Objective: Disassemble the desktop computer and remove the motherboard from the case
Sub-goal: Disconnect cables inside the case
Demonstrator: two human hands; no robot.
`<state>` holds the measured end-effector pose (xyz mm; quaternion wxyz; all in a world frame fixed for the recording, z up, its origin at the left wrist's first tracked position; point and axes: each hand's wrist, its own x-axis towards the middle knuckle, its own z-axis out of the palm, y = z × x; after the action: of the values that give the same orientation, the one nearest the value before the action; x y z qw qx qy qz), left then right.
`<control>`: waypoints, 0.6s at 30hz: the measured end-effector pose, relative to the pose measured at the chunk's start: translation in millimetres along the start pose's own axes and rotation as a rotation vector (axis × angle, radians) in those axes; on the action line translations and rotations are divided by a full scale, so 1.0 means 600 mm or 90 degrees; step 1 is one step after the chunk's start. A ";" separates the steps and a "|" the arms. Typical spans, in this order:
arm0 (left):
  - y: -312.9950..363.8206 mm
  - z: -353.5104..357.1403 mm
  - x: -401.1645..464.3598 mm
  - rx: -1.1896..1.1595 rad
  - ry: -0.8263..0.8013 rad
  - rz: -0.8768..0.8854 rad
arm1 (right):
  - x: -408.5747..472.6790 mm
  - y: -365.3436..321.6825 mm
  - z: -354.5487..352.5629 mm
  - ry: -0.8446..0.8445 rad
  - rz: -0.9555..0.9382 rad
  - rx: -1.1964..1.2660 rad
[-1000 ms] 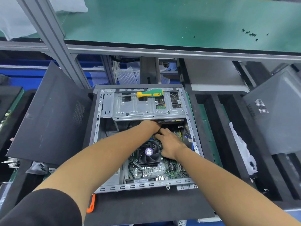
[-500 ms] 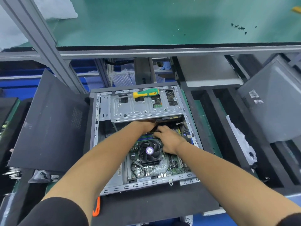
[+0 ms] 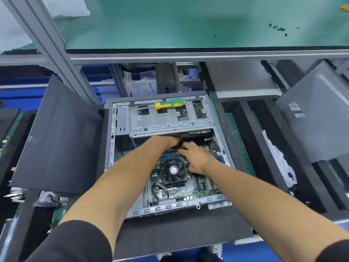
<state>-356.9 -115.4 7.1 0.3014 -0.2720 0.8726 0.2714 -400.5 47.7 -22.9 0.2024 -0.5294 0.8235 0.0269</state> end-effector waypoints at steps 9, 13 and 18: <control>0.003 0.006 -0.001 0.031 0.059 0.014 | 0.002 0.002 -0.001 -0.011 -0.007 -0.007; 0.002 0.002 -0.001 0.014 0.030 0.010 | 0.002 0.002 0.000 -0.021 -0.005 -0.014; 0.007 0.002 -0.006 -0.036 0.076 -0.009 | 0.003 0.002 -0.002 -0.020 -0.004 -0.026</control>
<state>-356.8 -110.9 10.0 0.2429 -0.3025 0.8791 0.2769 -402.5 46.5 -22.9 0.2046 -0.5353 0.8179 0.0512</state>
